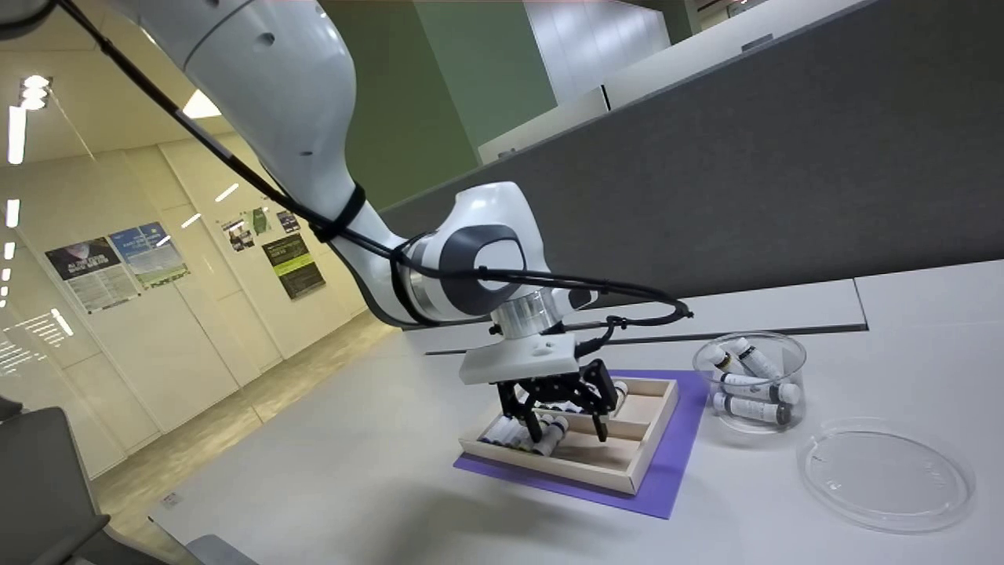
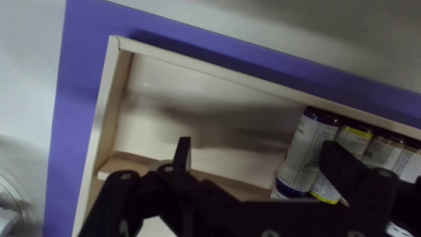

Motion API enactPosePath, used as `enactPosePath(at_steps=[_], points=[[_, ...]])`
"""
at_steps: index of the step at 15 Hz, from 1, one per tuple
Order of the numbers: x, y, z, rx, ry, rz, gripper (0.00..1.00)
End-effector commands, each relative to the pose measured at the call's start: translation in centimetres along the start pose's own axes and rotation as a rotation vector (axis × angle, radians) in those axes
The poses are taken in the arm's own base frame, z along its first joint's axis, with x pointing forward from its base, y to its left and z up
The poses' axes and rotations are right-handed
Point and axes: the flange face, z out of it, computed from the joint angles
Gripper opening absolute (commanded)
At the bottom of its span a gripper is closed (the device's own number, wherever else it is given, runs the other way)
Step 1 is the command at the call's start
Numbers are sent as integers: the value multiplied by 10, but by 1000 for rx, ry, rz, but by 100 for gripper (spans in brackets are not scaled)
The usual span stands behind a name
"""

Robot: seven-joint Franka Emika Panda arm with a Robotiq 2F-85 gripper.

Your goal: Take one bottle out of the tray and put it on the counter

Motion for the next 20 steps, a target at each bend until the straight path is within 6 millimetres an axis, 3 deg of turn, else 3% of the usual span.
enactPosePath(at_steps=[1,9,10,12,20], points=[[6,-1,7,-2,6,4,100],[4,4,17,1,0,14,100],[5,6,17,-5,5,17,75],[4,7,14,-4,9,25,68],[6,20,3,-12,14,56,6]])
